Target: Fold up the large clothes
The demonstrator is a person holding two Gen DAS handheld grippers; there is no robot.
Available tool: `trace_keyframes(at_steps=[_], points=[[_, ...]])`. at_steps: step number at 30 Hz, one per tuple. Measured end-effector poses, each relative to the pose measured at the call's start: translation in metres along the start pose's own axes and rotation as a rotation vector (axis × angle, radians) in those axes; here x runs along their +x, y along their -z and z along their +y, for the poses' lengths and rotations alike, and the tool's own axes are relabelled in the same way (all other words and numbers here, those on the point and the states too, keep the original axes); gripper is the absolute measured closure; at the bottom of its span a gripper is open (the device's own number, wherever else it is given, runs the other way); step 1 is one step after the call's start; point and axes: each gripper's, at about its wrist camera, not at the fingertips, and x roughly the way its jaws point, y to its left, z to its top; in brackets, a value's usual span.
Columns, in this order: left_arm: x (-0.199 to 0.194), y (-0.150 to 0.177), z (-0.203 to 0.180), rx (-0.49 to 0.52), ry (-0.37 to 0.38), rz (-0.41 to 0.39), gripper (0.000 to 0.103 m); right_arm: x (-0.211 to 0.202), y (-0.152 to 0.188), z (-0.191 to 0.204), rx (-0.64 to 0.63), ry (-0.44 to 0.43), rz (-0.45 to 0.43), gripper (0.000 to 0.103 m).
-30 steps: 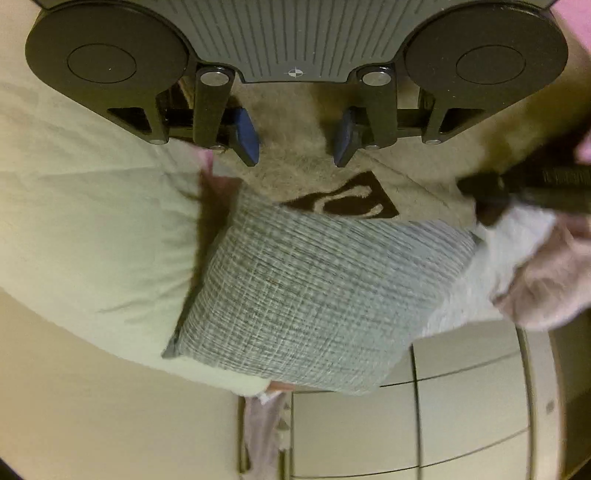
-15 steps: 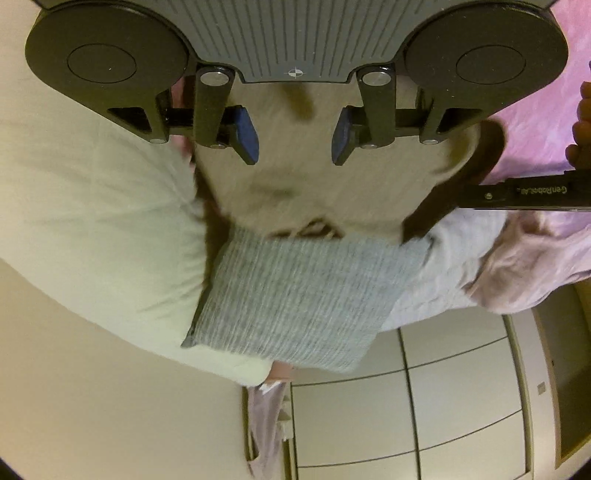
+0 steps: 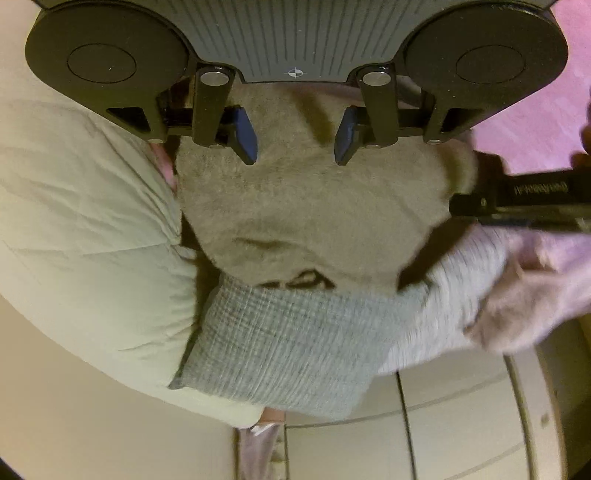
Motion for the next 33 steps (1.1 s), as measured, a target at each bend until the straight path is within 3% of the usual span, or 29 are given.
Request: trace_keyframes(at_steps=[5, 9, 12, 17, 20, 25, 29, 33], points=[[-0.068, -0.002, -0.006, 0.015, -0.008, -0.004, 0.039, -0.060, 0.003, 0.008, 0.133, -0.041, -0.030, 0.041], [-0.119, 0.005, -0.010, 0.016, 0.000, 0.008, 0.037, -0.106, 0.008, 0.022, 0.190, -0.053, -0.041, 0.038], [-0.154, 0.013, -0.010, 0.008, -0.001, -0.001, 0.018, -0.138, 0.018, 0.033, 0.205, -0.072, -0.029, 0.038], [-0.205, 0.033, -0.011, 0.027, -0.016, -0.026, 0.010, -0.179, 0.037, 0.054, 0.200, -0.018, -0.007, 0.037], [-0.236, 0.049, -0.011, 0.038, -0.012, -0.081, 0.001, -0.203, 0.049, 0.072, 0.165, 0.026, -0.019, 0.037], [-0.292, 0.073, -0.003, 0.025, 0.032, -0.161, 0.001, -0.248, 0.072, 0.108, 0.127, 0.073, -0.100, 0.037], [-0.325, 0.090, 0.005, 0.047, 0.022, -0.144, 0.001, -0.282, 0.092, 0.134, 0.139, 0.107, -0.151, 0.036], [-0.350, 0.107, 0.011, 0.075, -0.019, -0.101, 0.002, -0.300, 0.108, 0.155, 0.155, 0.114, -0.115, 0.036]])
